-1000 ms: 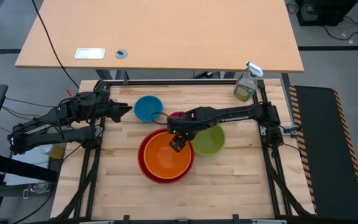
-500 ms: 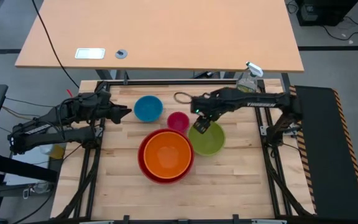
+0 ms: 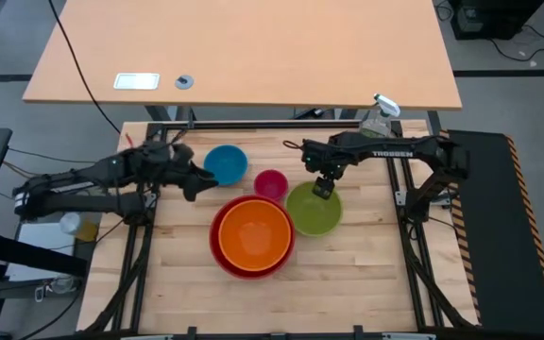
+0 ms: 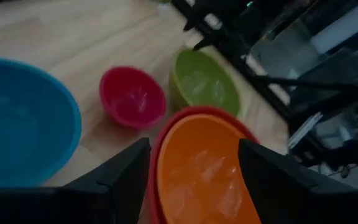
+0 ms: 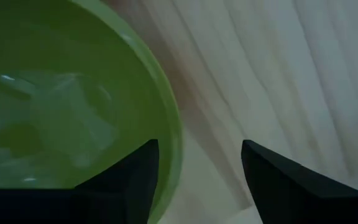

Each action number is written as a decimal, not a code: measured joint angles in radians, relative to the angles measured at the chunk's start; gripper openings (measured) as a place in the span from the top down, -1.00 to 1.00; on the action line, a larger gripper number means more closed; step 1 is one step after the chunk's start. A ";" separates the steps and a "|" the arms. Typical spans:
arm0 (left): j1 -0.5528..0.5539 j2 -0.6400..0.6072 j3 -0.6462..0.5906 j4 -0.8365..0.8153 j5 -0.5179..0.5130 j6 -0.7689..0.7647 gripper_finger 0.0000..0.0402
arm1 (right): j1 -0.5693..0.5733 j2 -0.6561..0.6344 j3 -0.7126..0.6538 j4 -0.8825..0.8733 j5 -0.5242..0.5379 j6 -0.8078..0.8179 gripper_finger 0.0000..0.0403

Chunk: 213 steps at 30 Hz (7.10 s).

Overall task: Nest bowls inside each other
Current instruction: Stack the orange bowl on top of the red bowl, then stack the green bowl on top of the orange bowl, then stack the blue bowl on top of the green bowl

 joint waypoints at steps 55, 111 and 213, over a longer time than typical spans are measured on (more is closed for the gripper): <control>-0.018 -0.122 0.000 0.057 -0.041 -0.004 -0.23 | 0.007 0.000 0.322 -0.308 -0.228 -0.107 0.89; -0.006 -0.108 0.000 -0.273 -0.253 -0.102 -0.23 | 0.297 0.497 0.871 -0.120 -0.094 0.227 -0.34; -0.336 0.644 0.497 -0.370 -0.163 -0.105 0.96 | 0.114 0.152 1.074 -0.508 0.170 0.039 -0.06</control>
